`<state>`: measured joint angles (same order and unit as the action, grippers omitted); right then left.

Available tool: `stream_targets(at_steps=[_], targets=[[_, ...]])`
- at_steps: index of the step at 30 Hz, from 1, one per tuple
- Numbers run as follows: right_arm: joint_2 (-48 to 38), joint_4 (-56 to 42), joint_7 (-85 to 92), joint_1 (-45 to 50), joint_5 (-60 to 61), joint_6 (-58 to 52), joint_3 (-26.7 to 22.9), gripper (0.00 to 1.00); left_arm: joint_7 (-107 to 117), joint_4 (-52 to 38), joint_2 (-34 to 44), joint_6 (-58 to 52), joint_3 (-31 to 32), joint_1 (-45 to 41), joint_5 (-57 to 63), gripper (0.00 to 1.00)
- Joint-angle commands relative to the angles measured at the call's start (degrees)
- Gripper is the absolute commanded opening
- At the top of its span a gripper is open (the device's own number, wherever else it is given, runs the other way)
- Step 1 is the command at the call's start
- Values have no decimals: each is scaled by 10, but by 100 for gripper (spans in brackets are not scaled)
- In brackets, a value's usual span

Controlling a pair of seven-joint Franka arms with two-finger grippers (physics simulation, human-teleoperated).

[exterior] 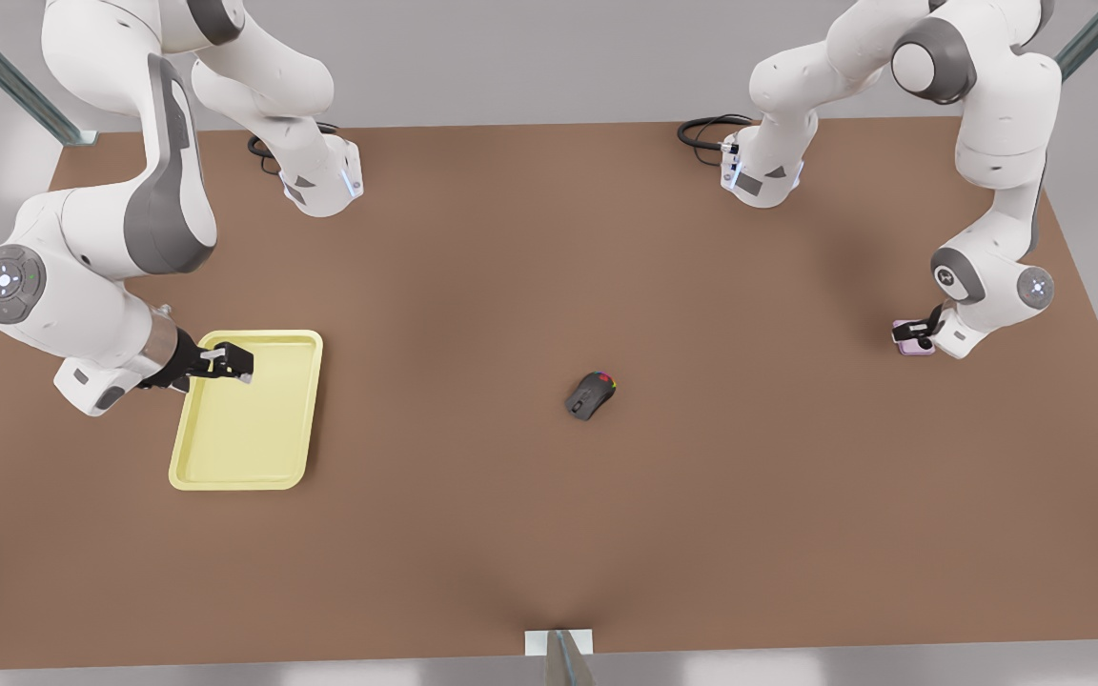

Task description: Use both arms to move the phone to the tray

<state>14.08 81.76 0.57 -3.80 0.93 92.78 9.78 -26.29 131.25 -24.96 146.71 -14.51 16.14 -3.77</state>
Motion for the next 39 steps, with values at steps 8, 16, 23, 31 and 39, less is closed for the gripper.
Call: stream_targets(at_steps=[8, 16, 23, 31, 39], targets=[[2, -3, 2, -2, 1, 3, 1, 100, -1, -2, 3, -5, 0, 0, -5, 70], [2, -4, 2, -5, 1, 1, 0, 100, 384, -32, 77, -127, 35, -215, -4, 70], [2, -3, 1, -4, 1, 4, 0, 100, 927, -516, -175, -387, 137, -526, -33, 70], [2, -3, 0, -2, 1, 4, 0, 100, 1096, -747, -316, -260, 154, -643, -67, 71], [3, -1, -4, 0, -1, 21, 0, 100, 1092, -762, -374, -171, 185, -669, -67, 100]])
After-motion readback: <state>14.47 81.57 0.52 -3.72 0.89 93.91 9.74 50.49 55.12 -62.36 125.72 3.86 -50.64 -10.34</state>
